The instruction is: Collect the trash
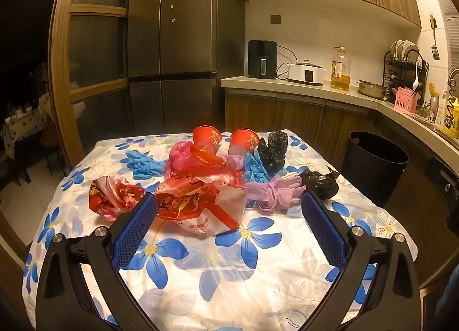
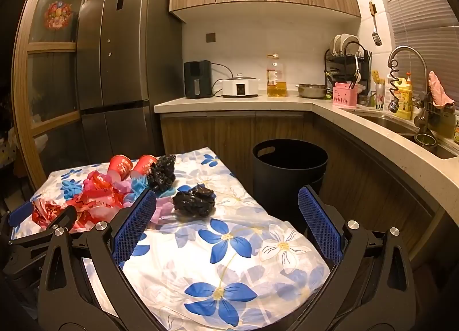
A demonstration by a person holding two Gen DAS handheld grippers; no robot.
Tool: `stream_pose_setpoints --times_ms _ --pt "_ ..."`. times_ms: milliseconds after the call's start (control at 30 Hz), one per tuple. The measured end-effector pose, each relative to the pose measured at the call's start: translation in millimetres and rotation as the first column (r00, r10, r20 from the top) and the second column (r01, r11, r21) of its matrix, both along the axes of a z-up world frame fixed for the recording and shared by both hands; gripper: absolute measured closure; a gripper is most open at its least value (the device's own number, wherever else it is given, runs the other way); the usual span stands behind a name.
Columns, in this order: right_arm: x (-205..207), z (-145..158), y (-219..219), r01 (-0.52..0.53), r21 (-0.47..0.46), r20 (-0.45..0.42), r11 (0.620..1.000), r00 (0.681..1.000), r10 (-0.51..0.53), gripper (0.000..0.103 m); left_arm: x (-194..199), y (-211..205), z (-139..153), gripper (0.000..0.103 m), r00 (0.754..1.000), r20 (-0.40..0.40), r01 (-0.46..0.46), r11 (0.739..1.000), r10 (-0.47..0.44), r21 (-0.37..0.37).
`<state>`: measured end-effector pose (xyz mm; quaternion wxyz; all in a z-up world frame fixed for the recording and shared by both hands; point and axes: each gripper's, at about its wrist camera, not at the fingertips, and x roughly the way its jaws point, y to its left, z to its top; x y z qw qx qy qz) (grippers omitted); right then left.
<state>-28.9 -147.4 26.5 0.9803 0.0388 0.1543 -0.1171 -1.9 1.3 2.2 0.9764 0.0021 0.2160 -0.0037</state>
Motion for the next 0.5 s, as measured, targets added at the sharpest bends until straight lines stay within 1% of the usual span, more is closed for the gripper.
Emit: stream_pose_setpoints --times_ms 500 --pt "0.4 1.7 3.3 -0.004 -0.003 0.001 1.000 1.000 0.004 0.005 0.1 1.5 -1.9 0.006 1.000 0.000 0.000 1.000 0.000 -0.004"
